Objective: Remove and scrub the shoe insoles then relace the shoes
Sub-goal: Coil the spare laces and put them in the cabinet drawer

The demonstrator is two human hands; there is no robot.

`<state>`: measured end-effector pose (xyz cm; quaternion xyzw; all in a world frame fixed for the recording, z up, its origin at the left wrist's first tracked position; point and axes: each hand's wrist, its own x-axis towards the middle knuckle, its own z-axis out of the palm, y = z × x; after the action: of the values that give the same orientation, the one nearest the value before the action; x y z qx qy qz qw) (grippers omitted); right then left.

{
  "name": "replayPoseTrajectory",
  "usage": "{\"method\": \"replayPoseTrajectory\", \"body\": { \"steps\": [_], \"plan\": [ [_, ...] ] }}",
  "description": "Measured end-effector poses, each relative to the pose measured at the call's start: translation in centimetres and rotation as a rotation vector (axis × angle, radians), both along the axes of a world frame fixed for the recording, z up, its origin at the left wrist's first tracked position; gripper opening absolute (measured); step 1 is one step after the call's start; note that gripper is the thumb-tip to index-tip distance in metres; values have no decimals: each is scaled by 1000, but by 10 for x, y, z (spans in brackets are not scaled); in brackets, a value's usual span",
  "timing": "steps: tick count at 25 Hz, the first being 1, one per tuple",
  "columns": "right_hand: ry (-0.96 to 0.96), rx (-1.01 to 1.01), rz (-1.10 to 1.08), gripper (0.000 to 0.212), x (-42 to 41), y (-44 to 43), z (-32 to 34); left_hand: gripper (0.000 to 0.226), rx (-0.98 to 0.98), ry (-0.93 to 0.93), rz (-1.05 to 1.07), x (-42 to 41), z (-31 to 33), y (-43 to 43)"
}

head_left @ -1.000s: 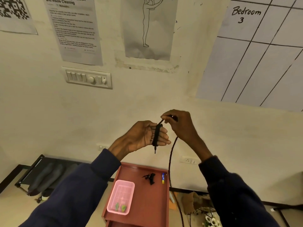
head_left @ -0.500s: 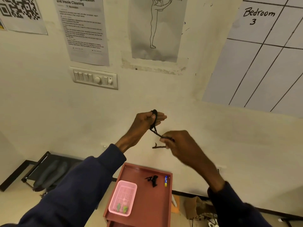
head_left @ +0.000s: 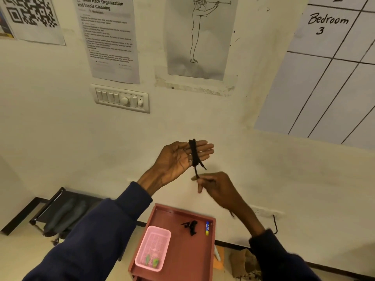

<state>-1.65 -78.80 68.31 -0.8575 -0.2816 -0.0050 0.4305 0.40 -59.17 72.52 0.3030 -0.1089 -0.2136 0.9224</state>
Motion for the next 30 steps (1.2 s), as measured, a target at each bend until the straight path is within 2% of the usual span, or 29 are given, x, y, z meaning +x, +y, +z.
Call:
{"method": "replayPoseTrajectory", "body": {
  "steps": [2, 4, 7, 9, 10, 12, 14, 16, 18, 20, 22, 24, 27, 28, 30],
  "plan": [
    [23, -40, 73, 28, -18, 2, -1, 56, 126, -79, 106, 9, -10, 7],
    [-24, -116, 107, 30, -20, -1, 13, 52, 350, -137, 194, 11, -19, 8],
    [-273, -315, -34, 22, -4, -3, 49, 48, 647, -158, 169, 0, -26, -3],
    [-439, -381, -119, 16, 17, -4, 68, 51, 750, -162, 63, -9, -25, -11],
    [-475, -353, -131, 15, 27, -5, 73, 53, 765, -165, 4, -13, -22, -13],
    [-386, -167, -114, 13, 43, -5, 70, 54, 710, -148, -85, -18, -15, -14],
    [-250, -24, -67, 14, 47, -6, 51, 50, 515, -54, -113, -21, -10, -12],
    [-173, -12, -23, 21, 32, -1, 19, 46, 267, 39, -44, -18, -10, -5],
    [-35, -9, 5, 25, 7, 5, -8, 46, 181, 14, 38, -13, -15, 0],
    [23, -20, 47, 30, -15, 7, -22, 47, 251, -51, 155, -9, -20, 3],
    [-59, -94, 93, 35, -27, 7, -21, 46, 380, -85, 276, -7, -29, 6],
    [-258, -221, 13, 30, -20, 4, -6, 43, 518, -88, 308, -11, -36, 4],
    [-559, -314, -109, 30, 3, 1, 23, 46, 681, 8, 177, -26, -30, -9],
    [-562, -249, -101, 27, 11, 2, 27, 49, 718, 22, 111, -30, -26, -14],
    [-358, 55, -81, 16, 16, 8, 27, 50, 712, 71, 41, -36, -18, -18]
  ]
}}
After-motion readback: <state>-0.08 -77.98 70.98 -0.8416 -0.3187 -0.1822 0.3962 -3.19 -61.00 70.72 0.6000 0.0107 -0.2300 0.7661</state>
